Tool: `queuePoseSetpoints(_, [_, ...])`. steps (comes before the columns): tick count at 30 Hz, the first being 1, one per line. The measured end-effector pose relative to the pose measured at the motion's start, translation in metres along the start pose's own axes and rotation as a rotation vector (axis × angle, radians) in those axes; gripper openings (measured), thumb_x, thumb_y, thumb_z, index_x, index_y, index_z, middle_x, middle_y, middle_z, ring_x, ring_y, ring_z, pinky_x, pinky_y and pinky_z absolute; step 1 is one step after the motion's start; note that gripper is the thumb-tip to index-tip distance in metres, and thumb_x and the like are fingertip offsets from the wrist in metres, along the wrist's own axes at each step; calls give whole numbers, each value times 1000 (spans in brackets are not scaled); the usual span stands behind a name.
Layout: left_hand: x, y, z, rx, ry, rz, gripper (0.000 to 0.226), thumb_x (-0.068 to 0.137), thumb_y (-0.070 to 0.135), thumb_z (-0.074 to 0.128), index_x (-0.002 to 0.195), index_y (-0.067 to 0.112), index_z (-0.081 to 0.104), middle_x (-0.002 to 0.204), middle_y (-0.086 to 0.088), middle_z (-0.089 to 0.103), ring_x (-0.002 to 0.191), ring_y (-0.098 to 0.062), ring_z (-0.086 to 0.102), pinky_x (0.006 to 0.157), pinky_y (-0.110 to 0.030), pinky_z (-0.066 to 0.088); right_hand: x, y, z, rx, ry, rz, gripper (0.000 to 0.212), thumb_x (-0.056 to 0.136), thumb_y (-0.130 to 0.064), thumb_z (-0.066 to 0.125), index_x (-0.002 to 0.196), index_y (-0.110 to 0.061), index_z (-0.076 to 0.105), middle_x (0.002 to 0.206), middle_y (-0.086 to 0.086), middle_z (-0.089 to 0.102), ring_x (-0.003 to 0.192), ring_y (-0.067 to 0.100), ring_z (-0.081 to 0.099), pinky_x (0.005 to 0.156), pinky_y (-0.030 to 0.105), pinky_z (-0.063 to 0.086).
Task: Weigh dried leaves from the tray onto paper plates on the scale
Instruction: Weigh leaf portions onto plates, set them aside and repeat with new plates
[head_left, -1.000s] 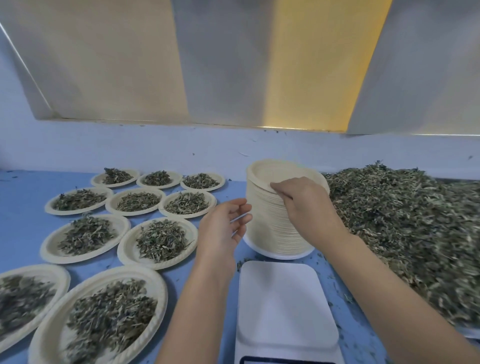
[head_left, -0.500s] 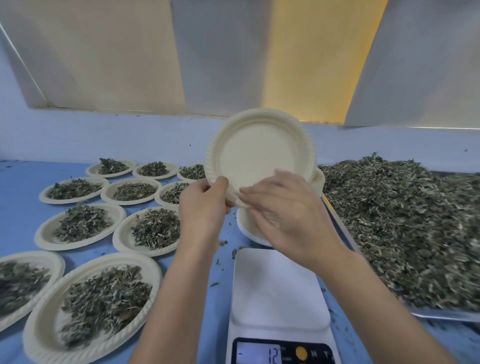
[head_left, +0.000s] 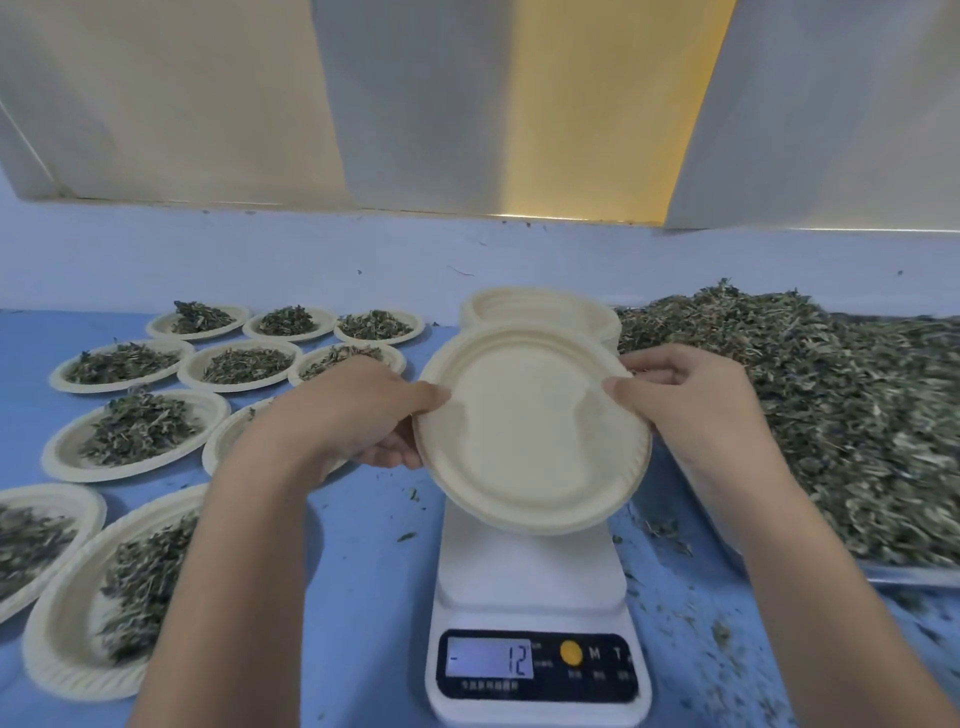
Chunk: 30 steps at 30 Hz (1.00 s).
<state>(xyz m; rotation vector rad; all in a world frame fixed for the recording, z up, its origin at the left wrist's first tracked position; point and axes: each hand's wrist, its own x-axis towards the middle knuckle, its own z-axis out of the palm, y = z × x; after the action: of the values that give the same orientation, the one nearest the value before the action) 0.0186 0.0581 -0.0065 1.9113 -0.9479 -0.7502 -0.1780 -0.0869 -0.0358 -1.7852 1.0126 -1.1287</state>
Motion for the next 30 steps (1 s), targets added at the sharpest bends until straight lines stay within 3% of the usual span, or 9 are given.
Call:
queuePoseSetpoints(5, [5, -6, 0, 79, -69, -14, 11, 89, 18, 63, 84, 8, 66, 45, 1, 61, 35, -8, 53, 35, -13, 40, 7, 10, -3, -212, -242, 161, 10, 74, -24, 79, 72, -17, 72, 52, -6, 63, 45, 8, 56, 51, 23, 47])
queuePoseSetpoints(10, [15, -17, 5, 187, -116, -109, 8, 85, 15, 68, 92, 15, 64, 64, -2, 70, 46, -17, 65, 39, -18, 47, 5, 20, 7, -336, -344, 246, 14, 77, -22, 78, 75, -11, 70, 73, 6, 68, 58, 16, 63, 54, 26, 54])
queuePoseSetpoints(16, [21, -20, 9, 235, -198, -231, 19, 92, 25, 58, 108, 14, 59, 88, -6, 71, 62, -24, 71, 48, -23, 54, 3, 23, 12, -439, -385, 253, 13, 77, -21, 77, 76, -12, 68, 69, 1, 65, 48, 11, 57, 42, 18, 45])
queuePoseSetpoints(19, [22, -21, 11, 316, -240, -277, 24, 95, 31, 53, 112, 15, 57, 94, -6, 72, 69, -24, 72, 55, -24, 56, 2, 23, 14, -472, -396, 265, 21, 79, -21, 75, 88, -3, 69, 69, 6, 66, 44, 11, 56, 38, 16, 43])
queuePoseSetpoints(21, [22, -21, 12, 287, -225, -320, 29, 98, 39, 45, 104, 14, 60, 95, -7, 73, 69, -25, 72, 53, -24, 56, 2, 24, 15, -489, -400, 262, 39, 80, -21, 74, 108, 5, 64, 74, 15, 66, 47, 13, 56, 37, 16, 44])
queuePoseSetpoints(23, [23, -21, 13, 267, -208, -337, 34, 98, 41, 41, 100, 14, 60, 94, -7, 73, 68, -26, 72, 50, -24, 55, 1, 24, 15, -511, -419, 271, 45, 80, -22, 73, 114, 5, 61, 71, 13, 61, 50, 15, 57, 41, 19, 47])
queuePoseSetpoints(25, [23, -22, 13, 272, -198, -333, 35, 98, 42, 40, 101, 13, 59, 94, -8, 72, 68, -26, 72, 48, -22, 53, 2, 26, 14, -528, -442, 283, 31, 82, -26, 72, 95, 2, 68, 64, 9, 56, 48, 15, 54, 44, 21, 47])
queuePoseSetpoints(27, [24, -22, 14, 293, -170, -317, 33, 98, 41, 42, 105, 12, 57, 93, -7, 69, 64, -23, 72, 46, -22, 50, 3, 28, 13, -558, -439, 280, 36, 85, -33, 69, 65, -8, 53, 52, 6, 49, 42, 16, 48, 46, 23, 42])
queuePoseSetpoints(30, [25, -22, 15, 318, -104, -262, 33, 98, 36, 45, 114, 9, 56, 88, -5, 64, 55, -20, 66, 45, -21, 42, 6, 29, 9, -602, -360, 218, 42, 87, -38, 64, 64, -9, 43, 58, 12, 45, 54, 20, 42, 57, 28, 36])
